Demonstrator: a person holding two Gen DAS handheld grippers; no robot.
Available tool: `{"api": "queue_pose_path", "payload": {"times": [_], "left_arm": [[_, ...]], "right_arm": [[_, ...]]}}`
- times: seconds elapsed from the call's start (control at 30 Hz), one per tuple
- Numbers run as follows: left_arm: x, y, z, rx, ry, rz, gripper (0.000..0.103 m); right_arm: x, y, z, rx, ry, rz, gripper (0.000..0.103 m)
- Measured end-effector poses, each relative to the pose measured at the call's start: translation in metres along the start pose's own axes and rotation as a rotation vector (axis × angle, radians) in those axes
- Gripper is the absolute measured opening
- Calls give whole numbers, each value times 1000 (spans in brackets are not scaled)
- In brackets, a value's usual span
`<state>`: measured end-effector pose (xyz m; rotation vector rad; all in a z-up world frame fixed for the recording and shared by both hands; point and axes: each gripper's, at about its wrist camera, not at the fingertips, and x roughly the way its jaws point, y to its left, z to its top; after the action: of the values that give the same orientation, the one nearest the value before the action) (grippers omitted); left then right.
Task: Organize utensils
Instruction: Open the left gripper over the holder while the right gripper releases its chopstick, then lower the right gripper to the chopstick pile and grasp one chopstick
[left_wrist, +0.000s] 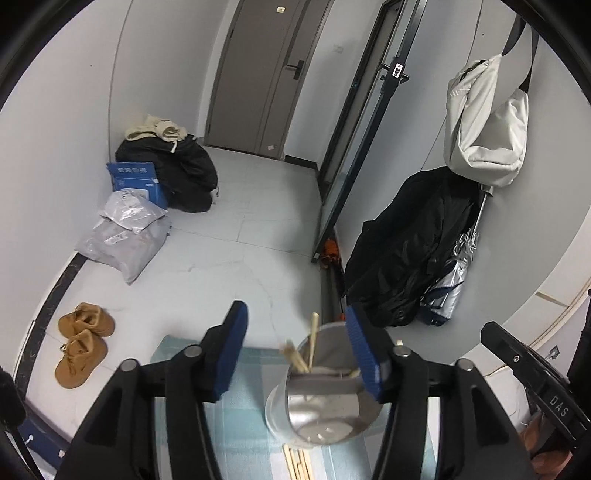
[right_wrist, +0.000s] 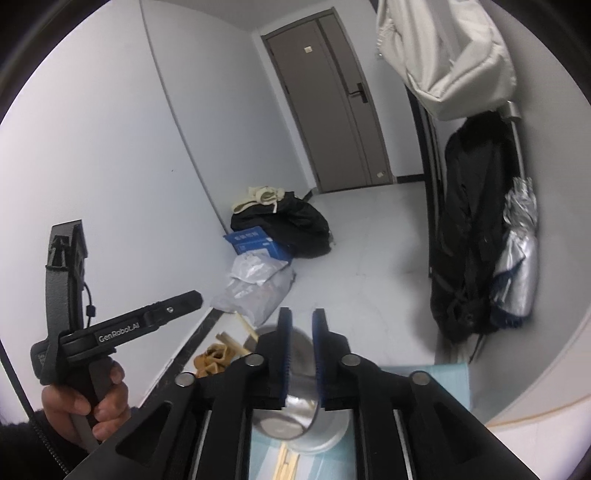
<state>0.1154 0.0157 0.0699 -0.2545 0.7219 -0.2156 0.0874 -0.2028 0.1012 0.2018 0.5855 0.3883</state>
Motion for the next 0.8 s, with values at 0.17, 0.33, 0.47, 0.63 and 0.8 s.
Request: {"api": "queue_pose_path", "payload": {"times": [0.17,0.33,0.47,0.63,0.8], "left_arm": [[-26,-8,-12,27,-43,48,73],[-48,-15,-24,33,-79,65,83],[-60,-17,-35,38,-109,90,87],[-72,-18,-47,37,-136,101,96],[-79,-16,-61,33,-162,115,101]], "right_arm": [[-19,5,-14,19,-20,-5,30],[-37,14,-31,14,-38,-7,39],[-53,22,-42,13,-61,-3,45],[-67,29,-55,10,-78,-2,54],[-75,34,-68,2,-86,-6,63]]}}
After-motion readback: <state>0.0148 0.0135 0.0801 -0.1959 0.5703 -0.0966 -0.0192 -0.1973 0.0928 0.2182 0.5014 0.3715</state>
